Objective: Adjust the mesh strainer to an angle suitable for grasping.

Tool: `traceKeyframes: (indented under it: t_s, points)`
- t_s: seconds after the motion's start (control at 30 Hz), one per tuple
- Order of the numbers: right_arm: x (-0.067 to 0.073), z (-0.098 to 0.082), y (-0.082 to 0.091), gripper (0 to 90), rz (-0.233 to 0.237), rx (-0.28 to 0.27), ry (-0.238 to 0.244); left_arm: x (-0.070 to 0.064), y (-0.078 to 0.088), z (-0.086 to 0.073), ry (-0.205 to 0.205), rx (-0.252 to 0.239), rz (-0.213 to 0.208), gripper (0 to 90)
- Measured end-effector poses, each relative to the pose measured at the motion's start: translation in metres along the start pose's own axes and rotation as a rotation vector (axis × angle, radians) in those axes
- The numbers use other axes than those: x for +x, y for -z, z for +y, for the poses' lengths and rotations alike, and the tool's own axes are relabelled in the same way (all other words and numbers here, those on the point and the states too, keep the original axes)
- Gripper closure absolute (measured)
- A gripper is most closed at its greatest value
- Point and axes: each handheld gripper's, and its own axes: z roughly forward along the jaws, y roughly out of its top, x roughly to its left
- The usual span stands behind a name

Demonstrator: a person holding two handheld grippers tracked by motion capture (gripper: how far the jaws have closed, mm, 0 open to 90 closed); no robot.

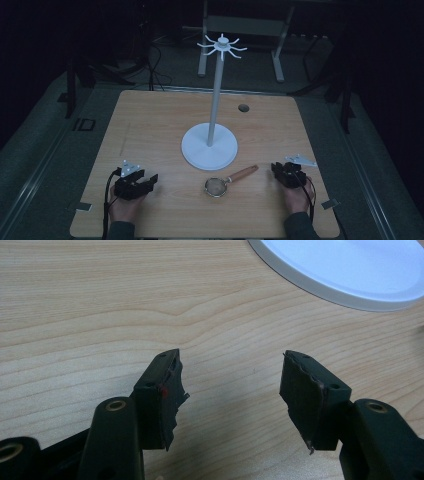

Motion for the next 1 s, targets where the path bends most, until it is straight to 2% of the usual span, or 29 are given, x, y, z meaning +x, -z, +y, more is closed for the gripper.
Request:
traceKeyframes:
  t_s: [0.07, 0.1, 0.13, 0.33, 0.37, 0.5, 0.7, 0.83, 1.0]
  points:
    - [0.002, 0.002, 0.003, 85.6, 0.001, -0.020, 0.014, 0.000, 0.000, 0.000, 0.000, 0.001, 0.001, 42.3]
    - [0.002, 0.002, 0.003, 85.6, 0.001, -0.020, 0.014, 0.000, 0.000, 0.000, 0.000, 0.001, 0.002, 42.3]
    - [0.004, 0.006, 0.003, 89.4, 0.005, -0.017, 0.018, 0.000, 0.000, 0.000, -0.002, 0.002, 0.004, 42.3]
    - [0.009, 0.014, 0.001, 89.5, 0.033, -0.016, 0.035, 0.000, 0.001, -0.001, 0.000, -0.001, 0.002, 42.3]
    - [0.014, 0.020, -0.005, 89.4, 0.059, -0.006, 0.045, 0.001, 0.001, -0.001, 0.003, -0.002, 0.003, 42.3]
    - [0.022, 0.024, -0.013, 87.9, 0.114, 0.008, 0.042, 0.001, 0.001, -0.001, 0.004, -0.002, 0.002, 42.3]
    - [0.031, 0.024, -0.021, 85.7, 0.172, 0.028, 0.036, 0.001, 0.001, -0.001, 0.000, -0.002, 0.002, 42.3]
    - [0.033, 0.023, -0.024, 84.6, 0.180, 0.052, 0.039, 0.001, 0.001, -0.001, 0.003, -0.003, 0.003, 42.2]
    - [0.033, 0.021, -0.025, 83.2, 0.201, 0.073, 0.016, 0.001, 0.001, -0.001, 0.003, -0.003, 0.003, 42.3]
